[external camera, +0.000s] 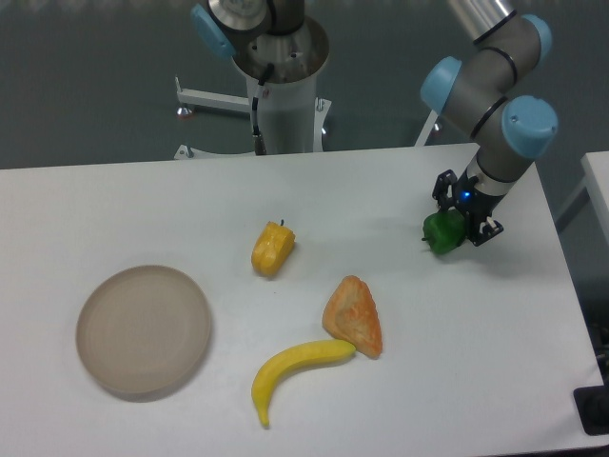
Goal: Pick up the green pepper from the table
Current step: 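Close the gripper on the green pepper and lift it up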
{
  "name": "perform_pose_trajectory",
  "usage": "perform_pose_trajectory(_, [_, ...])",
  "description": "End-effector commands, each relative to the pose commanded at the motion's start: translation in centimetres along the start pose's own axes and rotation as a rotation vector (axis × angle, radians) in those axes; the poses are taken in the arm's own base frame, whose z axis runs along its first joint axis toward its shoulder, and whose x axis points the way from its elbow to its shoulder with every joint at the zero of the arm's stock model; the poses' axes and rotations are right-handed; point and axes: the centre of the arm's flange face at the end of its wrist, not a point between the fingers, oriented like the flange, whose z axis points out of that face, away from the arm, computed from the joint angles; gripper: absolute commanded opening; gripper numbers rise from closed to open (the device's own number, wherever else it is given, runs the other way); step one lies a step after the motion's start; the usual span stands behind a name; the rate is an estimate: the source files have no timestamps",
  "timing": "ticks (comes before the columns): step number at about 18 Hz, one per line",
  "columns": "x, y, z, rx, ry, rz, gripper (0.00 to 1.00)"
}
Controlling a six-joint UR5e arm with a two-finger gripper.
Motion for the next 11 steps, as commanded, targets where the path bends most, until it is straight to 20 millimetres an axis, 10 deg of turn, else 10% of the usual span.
perform_pose_trajectory(11, [-2.8, -2.8, -10.3, -0.047, -0.174, 0.056, 0.36])
